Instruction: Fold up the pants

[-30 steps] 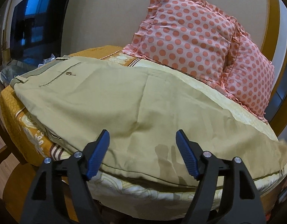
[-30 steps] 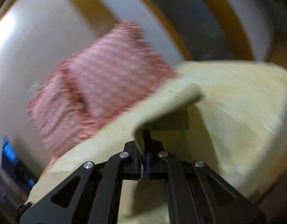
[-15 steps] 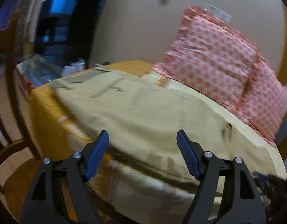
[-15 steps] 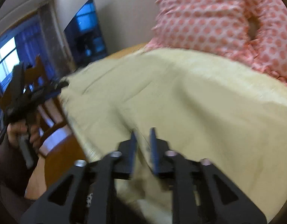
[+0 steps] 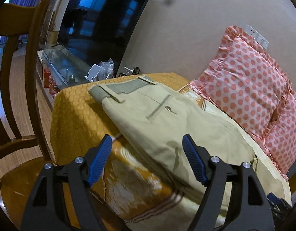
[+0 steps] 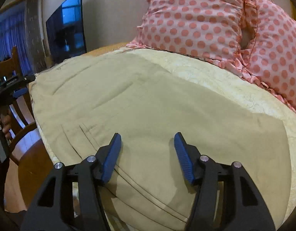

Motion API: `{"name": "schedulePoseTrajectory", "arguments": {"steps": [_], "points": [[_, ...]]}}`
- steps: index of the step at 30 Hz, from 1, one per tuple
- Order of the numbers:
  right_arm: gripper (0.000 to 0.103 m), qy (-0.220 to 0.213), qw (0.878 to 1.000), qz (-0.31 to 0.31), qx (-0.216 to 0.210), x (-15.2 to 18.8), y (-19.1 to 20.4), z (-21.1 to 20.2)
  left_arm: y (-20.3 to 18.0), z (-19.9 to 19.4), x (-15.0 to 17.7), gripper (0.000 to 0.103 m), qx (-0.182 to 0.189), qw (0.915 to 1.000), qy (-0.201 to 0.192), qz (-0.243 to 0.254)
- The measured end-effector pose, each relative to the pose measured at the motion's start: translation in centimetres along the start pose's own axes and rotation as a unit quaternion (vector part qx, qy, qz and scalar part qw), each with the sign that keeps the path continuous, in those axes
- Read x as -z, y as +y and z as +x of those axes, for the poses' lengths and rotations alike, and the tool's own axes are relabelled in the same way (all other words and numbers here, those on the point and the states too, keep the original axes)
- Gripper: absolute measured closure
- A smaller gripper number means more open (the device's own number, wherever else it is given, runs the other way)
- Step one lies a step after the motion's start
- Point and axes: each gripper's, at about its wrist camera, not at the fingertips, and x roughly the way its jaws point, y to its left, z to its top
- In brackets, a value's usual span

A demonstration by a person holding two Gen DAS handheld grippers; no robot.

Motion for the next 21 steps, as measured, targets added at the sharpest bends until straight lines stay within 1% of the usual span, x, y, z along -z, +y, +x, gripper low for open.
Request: {"name": "schedulePoseTrajectory", "arguments": {"steps": [2, 4, 5, 7, 9, 10, 12, 14, 15, 16, 17, 18, 19, 21], "points": [[0.041, -0.007, 1.000, -0.004, 0.000, 0.2, 0.5, 0.0, 0.3, 1.1, -0.7, 0.028, 0.000, 1.0000, 0.001, -0.004], [0.040, -0.011, 1.000, -0.003, 0.001, 0.0, 0.4, -0.2, 0.8, 2.3, -1.2, 0.028, 0.002, 0.9997, 0.020, -0.011], [0.039, -0.012, 1.000, -0.002, 0.001, 0.1, 0.4, -0.3, 0.8, 2.5, -1.4, 0.027, 0.004, 0.9998, 0.017, -0.012], [0.039, -0.014, 1.000, -0.002, 0.001, 0.4, 0.7, -0.6, 0.6, 2.7, -1.4, 0.027, 0.006, 0.9996, 0.025, -0.014], [0.038, -0.018, 1.000, 0.000, 0.000, 0.5, 1.0, -0.6, 0.6, 2.5, -1.1, 0.027, 0.037, 0.9982, 0.034, -0.032], [0.037, -0.021, 1.000, 0.000, 0.001, 0.5, 1.2, -0.8, 0.4, 2.5, -0.9, 0.027, 0.060, 0.9962, 0.043, -0.046], [0.036, -0.023, 1.000, 0.002, 0.000, 0.5, 1.3, -0.8, 0.2, 2.7, -0.8, 0.028, 0.087, 0.9927, 0.057, -0.061], [0.035, -0.024, 1.000, 0.004, -0.002, 0.4, 1.3, -0.8, 0.4, 3.0, -0.9, 0.033, 0.106, 0.9873, 0.066, -0.099], [0.035, -0.025, 1.000, 0.005, -0.004, 0.4, 1.3, -0.8, 0.8, 3.3, -1.0, 0.039, 0.114, 0.9833, 0.071, -0.123], [0.034, -0.026, 1.000, 0.007, -0.006, 0.4, 1.3, -0.8, 1.3, 3.5, -1.1, 0.051, 0.120, 0.9794, 0.074, -0.144], [0.031, -0.026, 1.000, 0.008, -0.009, 0.4, 1.3, -0.8, 1.9, 3.8, -1.3, 0.065, 0.124, 0.9746, 0.079, -0.169], [0.028, -0.027, 0.999, 0.010, -0.018, 0.5, 1.2, -0.8, 2.8, 4.2, -1.5, 0.073, 0.125, 0.9670, 0.087, -0.204], [0.026, -0.027, 0.999, 0.011, -0.022, 0.5, 1.2, -0.9, 3.5, 4.5, -1.6, 0.086, 0.130, 0.9606, 0.091, -0.228], [0.024, -0.030, 0.999, 0.013, -0.032, 0.8, 1.1, -1.3, 4.3, 4.9, -1.6, 0.090, 0.140, 0.9516, 0.096, -0.257]]}}
